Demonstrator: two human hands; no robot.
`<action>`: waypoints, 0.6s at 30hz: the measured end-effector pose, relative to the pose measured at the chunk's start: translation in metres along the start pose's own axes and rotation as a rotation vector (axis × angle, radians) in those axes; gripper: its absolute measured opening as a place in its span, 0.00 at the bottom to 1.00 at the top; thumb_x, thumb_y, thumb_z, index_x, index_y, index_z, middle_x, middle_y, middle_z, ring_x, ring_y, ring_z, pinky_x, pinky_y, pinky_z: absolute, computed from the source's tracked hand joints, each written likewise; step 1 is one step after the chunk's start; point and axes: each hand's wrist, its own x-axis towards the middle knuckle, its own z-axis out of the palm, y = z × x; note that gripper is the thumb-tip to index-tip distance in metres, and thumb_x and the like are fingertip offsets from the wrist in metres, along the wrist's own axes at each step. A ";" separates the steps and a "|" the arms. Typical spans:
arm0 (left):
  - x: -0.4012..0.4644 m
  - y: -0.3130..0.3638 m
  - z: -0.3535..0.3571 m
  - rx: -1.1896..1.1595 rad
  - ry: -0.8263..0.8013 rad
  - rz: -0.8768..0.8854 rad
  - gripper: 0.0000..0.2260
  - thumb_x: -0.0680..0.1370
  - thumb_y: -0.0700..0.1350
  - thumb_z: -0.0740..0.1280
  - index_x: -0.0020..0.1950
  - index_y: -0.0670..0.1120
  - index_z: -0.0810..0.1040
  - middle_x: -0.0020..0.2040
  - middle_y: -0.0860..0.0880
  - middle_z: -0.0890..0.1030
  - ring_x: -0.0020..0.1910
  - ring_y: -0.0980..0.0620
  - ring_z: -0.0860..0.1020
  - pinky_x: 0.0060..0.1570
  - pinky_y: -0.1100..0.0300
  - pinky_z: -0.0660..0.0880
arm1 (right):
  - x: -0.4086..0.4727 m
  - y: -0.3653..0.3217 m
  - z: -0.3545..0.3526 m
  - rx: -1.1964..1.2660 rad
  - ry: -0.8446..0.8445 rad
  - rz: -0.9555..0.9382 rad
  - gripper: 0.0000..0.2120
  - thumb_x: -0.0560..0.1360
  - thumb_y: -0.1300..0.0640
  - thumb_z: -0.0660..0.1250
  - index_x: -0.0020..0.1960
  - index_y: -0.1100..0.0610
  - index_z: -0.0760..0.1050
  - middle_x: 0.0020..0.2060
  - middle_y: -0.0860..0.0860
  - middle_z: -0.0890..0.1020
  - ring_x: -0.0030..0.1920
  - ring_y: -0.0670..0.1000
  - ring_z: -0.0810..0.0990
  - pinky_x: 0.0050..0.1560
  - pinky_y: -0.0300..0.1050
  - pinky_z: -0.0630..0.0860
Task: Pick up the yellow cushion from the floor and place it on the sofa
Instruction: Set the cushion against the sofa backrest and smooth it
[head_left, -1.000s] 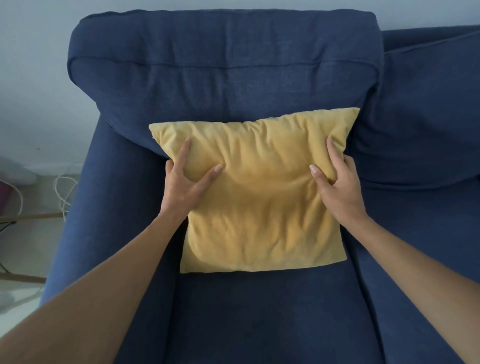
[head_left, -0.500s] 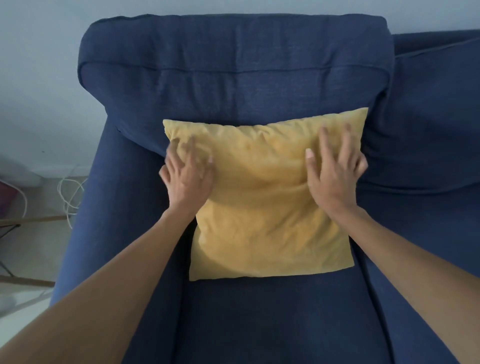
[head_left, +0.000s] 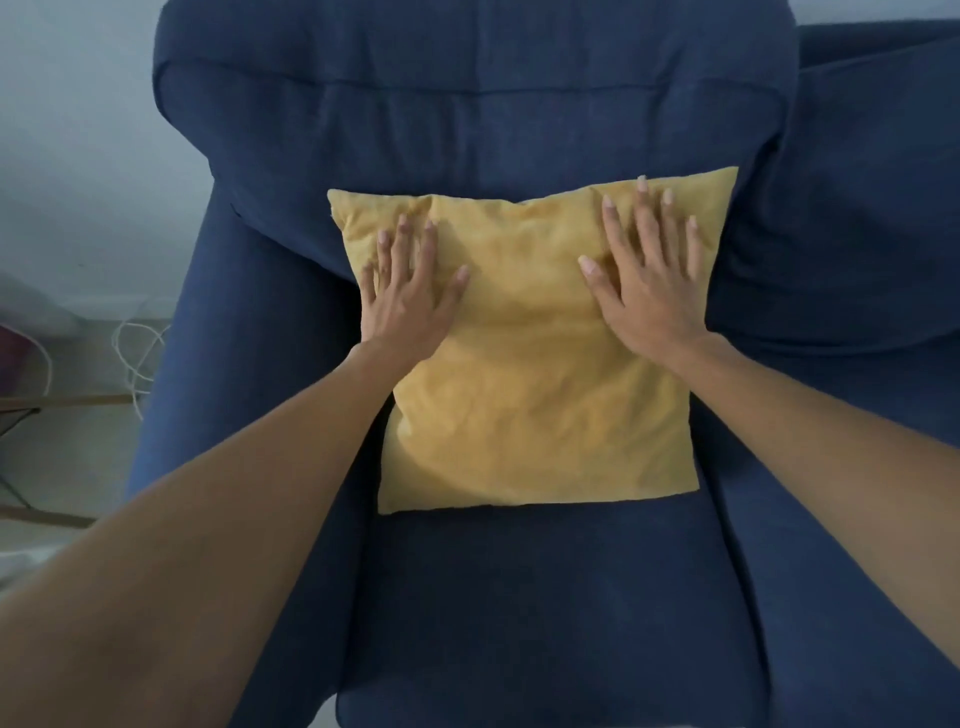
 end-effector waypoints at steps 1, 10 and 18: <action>-0.017 0.001 0.003 -0.013 0.068 0.017 0.34 0.85 0.66 0.49 0.86 0.52 0.47 0.86 0.45 0.43 0.84 0.43 0.41 0.80 0.40 0.43 | -0.019 -0.002 0.001 0.013 0.085 -0.010 0.34 0.88 0.37 0.45 0.88 0.52 0.47 0.86 0.59 0.46 0.86 0.62 0.45 0.83 0.65 0.43; -0.176 -0.021 0.089 0.074 0.074 0.035 0.34 0.86 0.61 0.55 0.87 0.50 0.46 0.86 0.44 0.42 0.84 0.45 0.41 0.79 0.38 0.44 | -0.216 -0.031 0.073 0.022 0.183 0.042 0.31 0.89 0.43 0.55 0.87 0.56 0.57 0.86 0.61 0.54 0.85 0.61 0.53 0.82 0.64 0.52; -0.281 -0.051 0.200 0.136 -0.084 -0.093 0.37 0.84 0.66 0.54 0.87 0.49 0.48 0.86 0.43 0.42 0.84 0.42 0.44 0.77 0.34 0.51 | -0.316 -0.044 0.151 0.067 0.079 -0.020 0.30 0.87 0.45 0.60 0.85 0.56 0.61 0.85 0.61 0.56 0.84 0.61 0.57 0.81 0.65 0.54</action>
